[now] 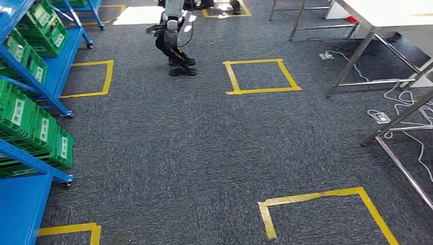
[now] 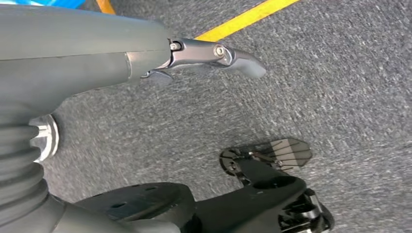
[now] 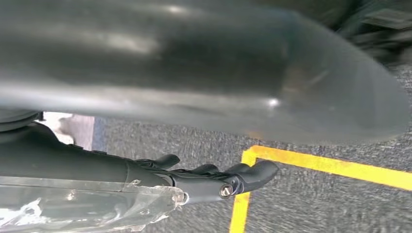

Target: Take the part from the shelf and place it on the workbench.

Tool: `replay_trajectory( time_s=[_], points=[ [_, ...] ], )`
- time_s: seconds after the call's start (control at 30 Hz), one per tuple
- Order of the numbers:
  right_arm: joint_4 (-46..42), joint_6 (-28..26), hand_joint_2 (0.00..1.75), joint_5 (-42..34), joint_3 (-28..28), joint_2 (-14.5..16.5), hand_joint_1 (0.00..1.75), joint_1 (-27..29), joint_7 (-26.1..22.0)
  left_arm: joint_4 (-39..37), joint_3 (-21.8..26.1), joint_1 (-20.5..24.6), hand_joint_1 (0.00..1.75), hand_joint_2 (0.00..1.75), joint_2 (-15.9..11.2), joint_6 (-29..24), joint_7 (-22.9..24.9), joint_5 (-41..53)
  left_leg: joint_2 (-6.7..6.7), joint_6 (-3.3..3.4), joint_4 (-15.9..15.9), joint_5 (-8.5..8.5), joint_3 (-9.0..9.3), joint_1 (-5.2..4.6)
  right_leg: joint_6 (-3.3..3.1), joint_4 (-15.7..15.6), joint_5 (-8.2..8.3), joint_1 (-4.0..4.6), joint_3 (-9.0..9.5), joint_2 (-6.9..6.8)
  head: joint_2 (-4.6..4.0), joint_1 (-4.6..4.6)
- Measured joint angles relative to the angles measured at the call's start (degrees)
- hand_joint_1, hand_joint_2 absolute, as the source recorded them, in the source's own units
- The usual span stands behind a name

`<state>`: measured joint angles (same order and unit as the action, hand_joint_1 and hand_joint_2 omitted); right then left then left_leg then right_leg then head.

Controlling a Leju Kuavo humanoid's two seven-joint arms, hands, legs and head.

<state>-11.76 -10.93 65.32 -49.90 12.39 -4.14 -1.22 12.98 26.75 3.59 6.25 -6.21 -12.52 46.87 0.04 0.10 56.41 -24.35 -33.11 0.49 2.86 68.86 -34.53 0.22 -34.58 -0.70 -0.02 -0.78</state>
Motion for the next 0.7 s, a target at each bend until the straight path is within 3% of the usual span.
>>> replay_trajectory(
  time_s=[0.03,0.07,0.1,0.17,0.23,0.3,0.33,0.37,0.43,0.5,0.57,0.6,0.63,0.7],
  points=[
    [0.0,0.0,0.00,0.0,0.0,0.0,0.00,0.1,0.0,0.0,0.0,0.0,0.00,1.75,0.0,0.0,0.0,0.0,-0.79,0.04,0.0,0.02,-0.04,-0.01,0.00,3.6,-1.22,0.00,-1.88,0.39,0.00,-0.04],
    [0.0,0.0,0.00,0.1,0.0,0.0,0.00,0.1,0.0,0.0,0.0,0.0,0.00,1.75,0.0,0.0,0.0,0.1,-1.59,0.05,0.0,0.03,-0.04,-0.02,-0.04,5.6,-1.39,-0.01,-3.06,0.54,0.00,-0.07],
    [0.0,0.0,0.00,0.1,0.0,0.0,0.00,0.2,0.0,0.0,0.0,-0.1,0.00,1.75,-0.1,0.0,0.0,0.1,-2.38,0.03,0.0,0.04,0.00,-0.01,-0.12,5.2,-0.38,-0.03,-3.18,0.66,0.00,-0.08],
    [0.0,0.0,0.00,0.3,0.0,0.0,0.00,0.1,-0.1,0.0,0.0,-0.1,0.00,1.75,-0.1,0.0,0.0,0.2,-3.95,-0.14,0.1,0.08,0.13,0.09,-0.21,-1.5,3.97,-0.31,-0.44,1.85,0.00,-0.09],
    [0.0,0.0,0.00,0.4,0.0,0.0,0.00,0.1,-0.1,0.0,0.0,0.1,0.00,1.75,-0.1,0.0,0.0,0.3,-5.41,-0.69,0.3,0.15,-0.06,0.06,-0.17,-8.5,6.78,-0.79,2.66,4.45,0.00,-0.07],
    [0.0,0.0,0.00,0.4,0.0,0.0,0.00,0.0,-0.1,0.0,0.0,0.1,0.00,1.75,-0.2,0.0,0.0,0.3,-6.59,-1.51,0.3,0.48,-0.54,0.15,-0.44,-10.5,7.04,-0.83,3.51,5.49,0.00,-0.07],
    [0.0,0.0,0.00,0.5,0.0,0.0,0.00,0.0,-0.1,0.0,0.1,0.0,0.00,1.75,-0.2,0.0,0.0,0.3,-7.16,-1.94,0.1,0.73,-0.74,0.30,-0.80,-10.5,7.19,-0.72,3.48,4.95,0.00,-0.05],
    [0.0,0.0,0.00,0.5,0.0,0.0,0.00,0.0,-0.1,0.0,0.1,-0.2,0.00,1.75,-0.2,0.0,0.0,0.3,-6.91,-2.24,0.1,0.68,-0.94,0.35,-1.22,-10.7,7.38,-0.66,3.49,4.33,0.00,-0.05],
    [0.0,0.0,0.00,0.5,0.0,0.0,0.00,0.0,-0.2,0.0,0.3,-0.3,0.00,1.75,-0.2,0.0,0.0,0.3,-4.57,-2.63,2.8,-1.27,-2.37,0.18,-2.04,-11.1,7.79,-0.65,3.53,2.89,0.00,0.27],
    [0.0,0.0,0.00,0.5,0.0,0.0,0.00,0.0,-0.2,0.0,0.6,0.0,0.00,1.75,-0.2,0.0,0.0,0.4,-1.76,-2.81,9.8,-5.16,-5.64,0.00,-2.51,-11.3,7.89,-0.44,3.43,1.24,0.00,0.57],
    [0.0,0.0,0.00,0.5,0.0,0.0,0.00,0.1,-0.2,0.0,0.7,0.0,0.00,1.75,-0.1,0.0,0.0,0.4,-1.00,-2.91,15.8,-7.35,-8.28,0.01,-2.67,-11.3,7.86,-0.22,3.29,-0.48,0.00,0.60],
    [0.0,0.0,0.00,0.5,0.0,0.0,0.00,0.1,-0.2,0.0,0.8,-0.1,0.00,1.75,-0.1,0.0,0.0,0.4,-0.87,-2.88,16.2,-6.94,-8.24,0.01,-2.70,-11.3,7.85,-0.18,3.27,-1.23,0.00,0.61],
    [0.0,0.0,0.00,0.5,0.0,0.0,0.00,0.1,-0.2,0.0,0.8,-0.2,0.00,1.75,-0.1,0.0,0.0,0.4,-0.64,-2.80,14.4,-5.58,-7.04,-0.01,-2.68,-11.3,7.84,-0.16,3.30,-1.93,0.00,0.62],
    [0.0,0.0,0.00,0.5,0.0,0.0,0.00,0.0,-0.2,0.0,0.9,-0.2,0.00,1.75,-0.1,0.0,0.0,0.4,1.49,-2.46,6.8,-2.17,-2.55,-0.22,-2.49,-11.2,7.70,-0.02,3.46,-3.13,0.00,0.64]
  ],
)
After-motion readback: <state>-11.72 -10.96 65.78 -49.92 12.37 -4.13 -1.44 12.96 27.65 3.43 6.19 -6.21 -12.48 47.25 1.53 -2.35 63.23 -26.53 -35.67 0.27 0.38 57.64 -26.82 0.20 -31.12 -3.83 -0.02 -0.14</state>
